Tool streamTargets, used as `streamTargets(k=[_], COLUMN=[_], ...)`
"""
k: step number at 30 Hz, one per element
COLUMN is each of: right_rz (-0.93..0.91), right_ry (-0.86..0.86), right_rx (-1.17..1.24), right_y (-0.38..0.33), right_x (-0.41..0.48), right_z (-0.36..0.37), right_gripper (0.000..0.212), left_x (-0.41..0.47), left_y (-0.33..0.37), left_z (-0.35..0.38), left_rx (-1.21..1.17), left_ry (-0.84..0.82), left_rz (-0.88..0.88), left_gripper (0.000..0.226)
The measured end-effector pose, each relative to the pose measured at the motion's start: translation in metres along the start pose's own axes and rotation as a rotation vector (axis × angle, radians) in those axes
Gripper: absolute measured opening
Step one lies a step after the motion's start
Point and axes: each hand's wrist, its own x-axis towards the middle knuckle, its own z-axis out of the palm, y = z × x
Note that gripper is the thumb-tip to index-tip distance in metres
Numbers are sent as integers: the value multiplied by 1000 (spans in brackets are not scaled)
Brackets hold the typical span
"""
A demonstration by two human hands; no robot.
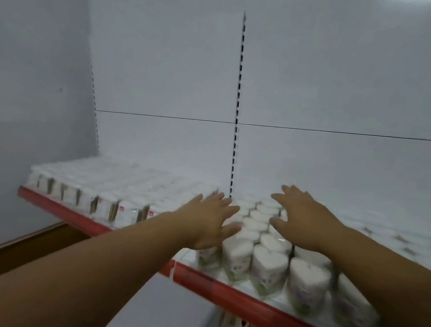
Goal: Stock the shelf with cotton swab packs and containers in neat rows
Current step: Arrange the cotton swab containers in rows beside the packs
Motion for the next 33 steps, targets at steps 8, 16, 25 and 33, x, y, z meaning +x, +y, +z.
streamTargets(k=[8, 16, 25, 33], right_rz=[-115, 21, 177, 197], right_ry=[13, -184, -544, -510], right_rx=[-166, -196, -162, -76], right_y=[-140, -185, -201, -201], right_x=[42, 122, 190, 199], right_z=[28, 59, 91, 110], right_gripper=[56, 62, 134, 127], left_x=[-55, -30, 9, 60], left_y=[-126, -204, -262, -288], left_z=[28, 44, 40, 55], left_rx=[-10, 66, 218, 125], left_ry=[-30, -107, -309, -320], left_rz=[-111, -113, 54, 327], left_gripper=[65, 90, 121, 140])
